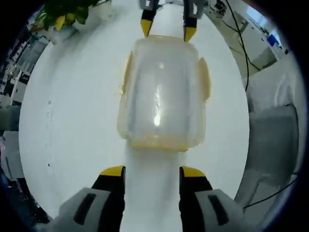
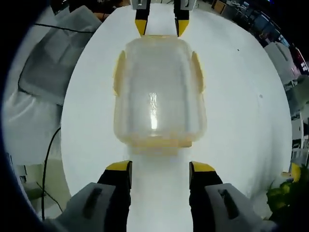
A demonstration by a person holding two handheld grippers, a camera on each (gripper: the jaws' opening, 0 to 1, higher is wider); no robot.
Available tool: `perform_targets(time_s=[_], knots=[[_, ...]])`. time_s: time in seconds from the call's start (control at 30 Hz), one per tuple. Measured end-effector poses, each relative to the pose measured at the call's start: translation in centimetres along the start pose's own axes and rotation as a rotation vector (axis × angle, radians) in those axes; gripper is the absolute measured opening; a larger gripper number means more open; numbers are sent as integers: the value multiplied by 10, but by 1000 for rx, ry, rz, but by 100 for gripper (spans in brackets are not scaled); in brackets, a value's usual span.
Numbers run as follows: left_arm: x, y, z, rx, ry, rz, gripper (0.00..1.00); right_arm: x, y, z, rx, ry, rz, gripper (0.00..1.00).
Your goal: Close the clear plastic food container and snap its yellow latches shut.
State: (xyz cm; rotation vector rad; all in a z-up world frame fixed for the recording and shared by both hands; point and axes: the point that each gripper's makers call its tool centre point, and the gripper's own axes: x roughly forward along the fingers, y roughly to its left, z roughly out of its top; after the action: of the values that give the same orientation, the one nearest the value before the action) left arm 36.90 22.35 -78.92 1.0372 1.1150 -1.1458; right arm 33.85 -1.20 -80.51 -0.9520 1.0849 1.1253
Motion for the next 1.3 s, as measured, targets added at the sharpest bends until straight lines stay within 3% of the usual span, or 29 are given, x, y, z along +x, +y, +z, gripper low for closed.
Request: perform_targets(time_s=[0.07,0.1,0.13,0.17,0.2,0.23,0.27,0.3,0.33,0.37,0.4,0.47,0.53,0.67,0.77,0.83,0.87,0.97,1.03,1.3], knots=[[-6,10,-1,-29,-71,38,37,-4,-6,-6,75,-20,-28,46],[-9,11,-2,-86,-102,41,37,-10,-11,-11,169,-41,-46,46],[-13,7,-6,-203,-114,12,36,-11,-13,-12,193,-48,-51,48],[-16,5,-7,-288,-129,-12,36,-16,-19,-14,272,-73,-68,50],[-19,6,-5,-429,-174,-29,36,-21,-24,-16,345,-91,-86,51],[-20,7,-4,-473,-185,-29,36,-26,-29,-16,466,-123,-86,52],[-23,7,-5,-626,-201,-44,35,-30,-29,-13,553,-160,-63,50],[-25,3,-2,-704,-228,-84,35,-34,-29,-9,649,-203,-32,46],[-28,-3,9,-776,-291,-155,35,-40,-26,4,792,-294,49,40],[-31,-5,20,-804,-371,-191,35,-45,-24,14,878,-362,112,36],[-35,-6,32,-894,-448,-231,34,-50,-24,28,971,-458,180,33],[-36,-12,41,-1041,-482,-305,34,-54,-25,42,1050,-560,249,33],[-29,-18,43,-1159,-466,-368,34,-45,-18,45,1131,-555,307,36],[-18,-21,40,-1099,-432,-330,30,-25,-9,43,1102,-479,299,32],[-14,-21,40,-1164,-426,-337,21,-16,3,52,1082,-466,325,26],[-11,-19,38,-1162,-420,-332,21,-8,6,46,1030,-411,279,26],[-9,-19,37,-1173,-413,-329,21,-11,6,52,1039,-440,291,27],[-3,-20,35,-1157,-385,-320,21,-11,4,51,1048,-433,289,26],[2,-20,30,-1102,-354,-282,18,-11,4,50,1051,-439,296,26],[0,-20,35,-1114,-360,-310,18,-11,2,50,1053,-451,312,23]])
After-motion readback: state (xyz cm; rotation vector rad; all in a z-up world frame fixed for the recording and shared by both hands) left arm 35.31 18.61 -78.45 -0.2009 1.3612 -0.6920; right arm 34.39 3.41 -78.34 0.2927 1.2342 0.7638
